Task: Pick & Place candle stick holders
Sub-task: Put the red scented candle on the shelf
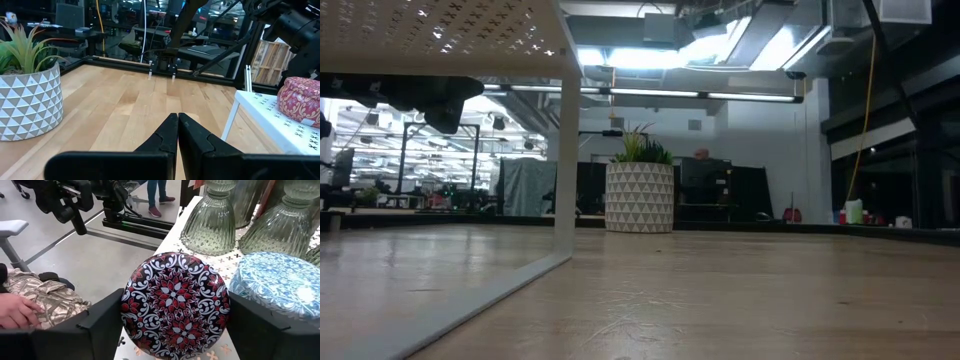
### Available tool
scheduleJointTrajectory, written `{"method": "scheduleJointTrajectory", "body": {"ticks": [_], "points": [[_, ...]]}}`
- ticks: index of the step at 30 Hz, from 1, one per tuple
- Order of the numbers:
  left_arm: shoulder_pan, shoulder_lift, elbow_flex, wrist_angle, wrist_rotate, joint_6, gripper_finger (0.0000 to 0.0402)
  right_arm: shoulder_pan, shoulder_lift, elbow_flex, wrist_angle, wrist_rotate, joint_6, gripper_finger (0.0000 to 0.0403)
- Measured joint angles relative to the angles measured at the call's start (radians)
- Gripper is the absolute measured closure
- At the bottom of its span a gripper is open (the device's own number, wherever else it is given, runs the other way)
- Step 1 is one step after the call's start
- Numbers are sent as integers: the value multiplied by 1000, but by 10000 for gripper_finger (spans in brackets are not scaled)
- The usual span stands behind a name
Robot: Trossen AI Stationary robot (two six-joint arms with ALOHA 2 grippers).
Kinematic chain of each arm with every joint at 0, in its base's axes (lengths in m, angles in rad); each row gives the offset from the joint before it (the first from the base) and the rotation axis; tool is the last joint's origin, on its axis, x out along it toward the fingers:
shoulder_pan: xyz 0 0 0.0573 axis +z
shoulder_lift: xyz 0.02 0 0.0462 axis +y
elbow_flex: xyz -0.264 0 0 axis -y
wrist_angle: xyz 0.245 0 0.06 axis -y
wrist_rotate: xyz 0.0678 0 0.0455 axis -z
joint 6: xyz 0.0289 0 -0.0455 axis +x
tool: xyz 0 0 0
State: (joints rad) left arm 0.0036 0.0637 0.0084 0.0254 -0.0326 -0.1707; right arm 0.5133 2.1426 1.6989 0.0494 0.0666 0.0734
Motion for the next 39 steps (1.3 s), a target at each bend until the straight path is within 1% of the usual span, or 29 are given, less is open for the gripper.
{"method": "scheduleJointTrajectory", "body": {"ticks": [7, 20, 25, 29, 32, 35, 39], "points": [[0, 0, 0, 0, 0, 0, 396, -4, 0, 0, -1, 0, -2, 75], [0, 0, 0, 0, 0, 0, 395, -4, -1, 0, 3, -2, -3, 71], [0, 0, 0, 0, 0, 0, 395, -4, -21, -1, 7, -95, -3, 71], [0, 0, 0, 0, 0, 0, 396, -3, -37, -1, 10, -109, -8, 71], [0, 0, 0, 0, 0, 0, 395, -5, -37, -1, 7, -93, -18, 71], [0, 0, 0, 0, 0, 0, 395, -8, -62, -1, -30, -53, -23, 71], [0, 0, 0, -1, 0, 0, 396, 3, -154, -1, -207, 54, -50, 76]]}}
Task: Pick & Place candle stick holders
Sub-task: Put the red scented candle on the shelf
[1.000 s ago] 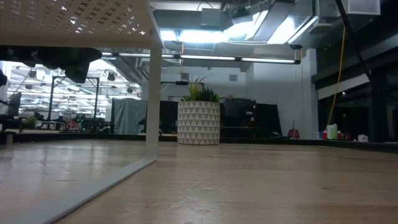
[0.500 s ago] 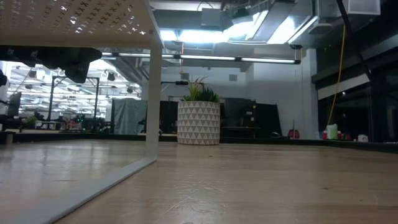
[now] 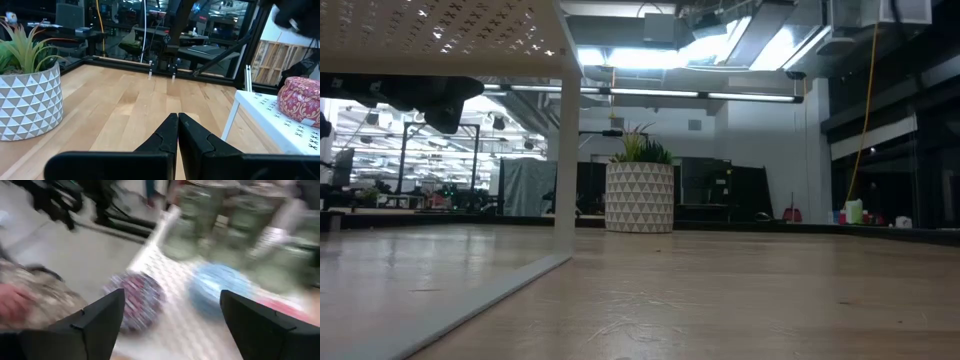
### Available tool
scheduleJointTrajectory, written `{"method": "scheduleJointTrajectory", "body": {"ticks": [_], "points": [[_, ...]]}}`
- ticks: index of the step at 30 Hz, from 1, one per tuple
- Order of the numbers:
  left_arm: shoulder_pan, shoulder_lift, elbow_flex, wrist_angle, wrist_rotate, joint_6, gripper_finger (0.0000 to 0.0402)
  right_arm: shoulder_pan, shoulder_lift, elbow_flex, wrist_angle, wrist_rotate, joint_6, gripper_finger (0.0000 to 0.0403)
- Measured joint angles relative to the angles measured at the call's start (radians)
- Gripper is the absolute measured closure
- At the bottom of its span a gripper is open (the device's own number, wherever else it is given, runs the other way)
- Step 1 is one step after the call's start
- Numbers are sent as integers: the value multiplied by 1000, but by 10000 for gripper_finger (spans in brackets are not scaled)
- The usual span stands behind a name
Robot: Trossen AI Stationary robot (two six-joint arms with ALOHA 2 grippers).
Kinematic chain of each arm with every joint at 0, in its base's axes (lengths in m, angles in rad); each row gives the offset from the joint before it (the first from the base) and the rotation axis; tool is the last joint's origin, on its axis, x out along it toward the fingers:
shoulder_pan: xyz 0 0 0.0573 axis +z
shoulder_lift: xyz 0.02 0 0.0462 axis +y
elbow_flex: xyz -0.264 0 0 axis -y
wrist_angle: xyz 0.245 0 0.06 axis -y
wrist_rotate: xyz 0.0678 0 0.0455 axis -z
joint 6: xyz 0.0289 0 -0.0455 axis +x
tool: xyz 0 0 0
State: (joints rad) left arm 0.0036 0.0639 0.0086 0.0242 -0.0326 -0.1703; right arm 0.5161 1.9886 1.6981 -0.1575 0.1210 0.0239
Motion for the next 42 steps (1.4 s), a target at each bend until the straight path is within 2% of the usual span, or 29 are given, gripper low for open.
{"method": "scheduleJointTrajectory", "body": {"ticks": [3, 8, 14, 18, 22, 28, 37, 42], "points": [[0, 0, 0, 1, 0, 0, 395, 42, -54, 2, -138, 79, -12, 106], [0, 0, 0, 1, 0, 0, 395, 128, -67, -36, -234, 123, 5, 202], [0, 0, 0, 2, 0, 0, 395, 149, 8, -121, -5, 144, 88, 323], [0, 0, 0, -5, 0, 0, 395, 141, 59, -122, 125, 138, 92, 372], [0, 0, 0, -4, 0, 0, 396, 129, 76, -122, 173, 107, 88, 383], [0, 0, 0, 1, 0, 0, 396, 101, 76, -122, 180, 122, 91, 383], [0, 0, 0, 1, 0, 0, 395, 34, 143, -121, 320, 2, 99, 383], [0, 0, 0, 2, 0, 0, 395, 11, 149, -121, 322, -1, 95, 384]]}}
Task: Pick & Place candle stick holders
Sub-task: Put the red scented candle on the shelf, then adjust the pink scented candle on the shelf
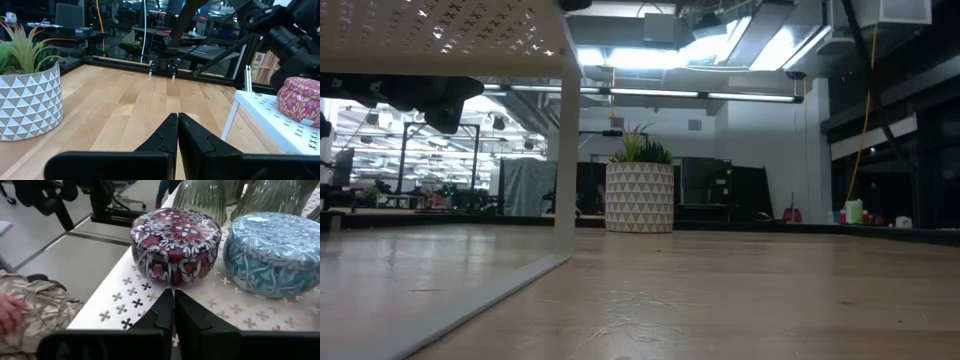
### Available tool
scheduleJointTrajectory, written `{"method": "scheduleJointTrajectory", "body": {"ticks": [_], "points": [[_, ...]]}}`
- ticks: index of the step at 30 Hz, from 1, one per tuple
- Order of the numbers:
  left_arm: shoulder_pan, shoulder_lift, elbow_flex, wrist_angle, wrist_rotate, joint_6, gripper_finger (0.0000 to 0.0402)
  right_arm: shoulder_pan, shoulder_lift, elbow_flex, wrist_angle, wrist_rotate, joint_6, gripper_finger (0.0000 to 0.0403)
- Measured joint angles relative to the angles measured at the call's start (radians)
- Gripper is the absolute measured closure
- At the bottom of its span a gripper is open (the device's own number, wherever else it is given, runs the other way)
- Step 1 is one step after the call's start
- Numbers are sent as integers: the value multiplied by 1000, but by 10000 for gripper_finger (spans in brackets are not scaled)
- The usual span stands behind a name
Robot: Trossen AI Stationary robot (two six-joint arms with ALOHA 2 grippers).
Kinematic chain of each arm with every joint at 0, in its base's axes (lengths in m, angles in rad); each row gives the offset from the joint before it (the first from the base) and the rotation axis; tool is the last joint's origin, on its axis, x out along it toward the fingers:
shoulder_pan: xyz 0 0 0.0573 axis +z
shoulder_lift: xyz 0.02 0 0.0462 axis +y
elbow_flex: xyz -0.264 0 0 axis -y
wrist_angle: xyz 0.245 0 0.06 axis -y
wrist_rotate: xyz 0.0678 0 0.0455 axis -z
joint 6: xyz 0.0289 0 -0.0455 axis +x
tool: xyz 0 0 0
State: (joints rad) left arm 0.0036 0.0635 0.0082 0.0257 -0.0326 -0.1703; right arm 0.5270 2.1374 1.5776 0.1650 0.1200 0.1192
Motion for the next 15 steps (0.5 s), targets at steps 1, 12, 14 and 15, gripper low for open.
{"method": "scheduleJointTrajectory", "body": {"ticks": [1, 12, 14, 15], "points": [[0, 0, 0, 0, 0, 0, 396, 0, -7, 0, -18, -1, 0, 384], [0, 0, 0, 0, 0, 0, 396, -3, -181, 1, -335, 60, -75, 384], [0, 0, 0, 0, 0, 0, 395, -19, -188, 0, -368, 142, -87, 384], [0, 0, 0, 0, 0, 0, 395, -31, -190, 0, -391, 174, -86, 384]]}}
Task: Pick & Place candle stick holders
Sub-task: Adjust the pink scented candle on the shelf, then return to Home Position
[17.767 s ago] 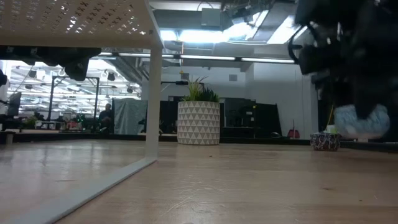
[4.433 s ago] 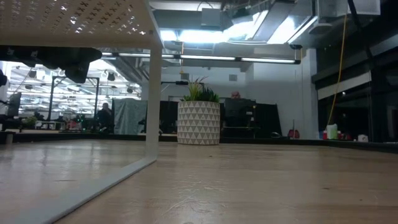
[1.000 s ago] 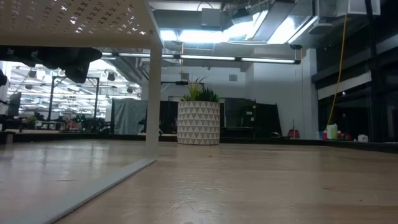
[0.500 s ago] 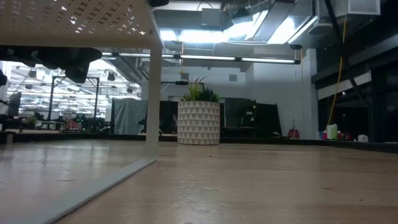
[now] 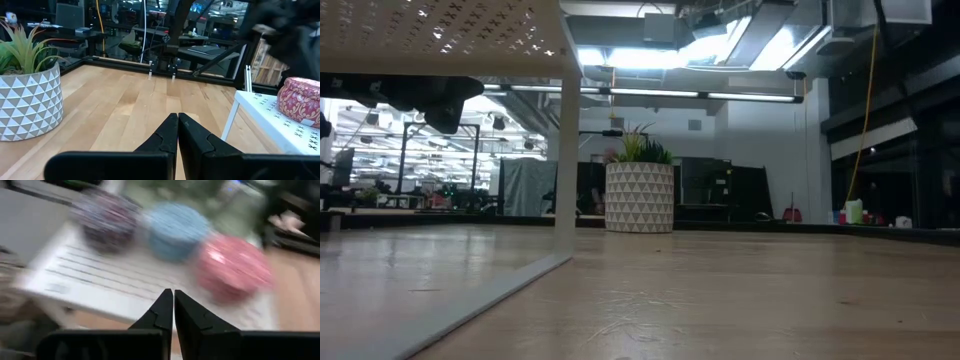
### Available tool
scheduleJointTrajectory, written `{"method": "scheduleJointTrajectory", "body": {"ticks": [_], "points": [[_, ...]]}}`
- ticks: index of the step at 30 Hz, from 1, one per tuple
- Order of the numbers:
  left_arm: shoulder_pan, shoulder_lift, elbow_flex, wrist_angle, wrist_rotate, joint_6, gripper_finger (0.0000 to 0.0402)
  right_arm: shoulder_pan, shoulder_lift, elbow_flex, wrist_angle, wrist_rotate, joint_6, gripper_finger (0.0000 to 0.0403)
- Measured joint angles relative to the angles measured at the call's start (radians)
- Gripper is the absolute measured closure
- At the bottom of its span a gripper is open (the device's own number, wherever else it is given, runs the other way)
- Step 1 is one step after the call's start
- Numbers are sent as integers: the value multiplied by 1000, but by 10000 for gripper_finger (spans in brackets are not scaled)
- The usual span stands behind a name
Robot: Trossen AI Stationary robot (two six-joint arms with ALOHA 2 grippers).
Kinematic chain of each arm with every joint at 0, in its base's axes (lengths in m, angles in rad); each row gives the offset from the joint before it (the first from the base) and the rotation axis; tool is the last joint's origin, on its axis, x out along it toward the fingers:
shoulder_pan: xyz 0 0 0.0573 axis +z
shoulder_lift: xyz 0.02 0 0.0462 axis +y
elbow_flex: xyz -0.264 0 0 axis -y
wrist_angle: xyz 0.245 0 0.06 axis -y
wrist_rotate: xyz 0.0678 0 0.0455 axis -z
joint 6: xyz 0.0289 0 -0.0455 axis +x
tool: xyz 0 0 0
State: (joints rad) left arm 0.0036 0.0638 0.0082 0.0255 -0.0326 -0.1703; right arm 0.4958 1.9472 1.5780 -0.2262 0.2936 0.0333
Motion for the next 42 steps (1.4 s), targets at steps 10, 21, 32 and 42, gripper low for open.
{"method": "scheduleJointTrajectory", "body": {"ticks": [10, 21, 32, 42], "points": [[0, 0, 0, 0, 0, 0, 395, -97, 9, -44, 8, -12, 57, 384], [0, 0, 0, 0, 0, 0, 395, -122, 9, -86, 194, -85, 30, 384], [0, 0, 0, -3, 0, 0, 395, -149, 54, -85, 299, -116, 27, 384], [0, 0, 0, 0, 0, 0, 395, -145, -56, -85, 53, -307, -12, 383]]}}
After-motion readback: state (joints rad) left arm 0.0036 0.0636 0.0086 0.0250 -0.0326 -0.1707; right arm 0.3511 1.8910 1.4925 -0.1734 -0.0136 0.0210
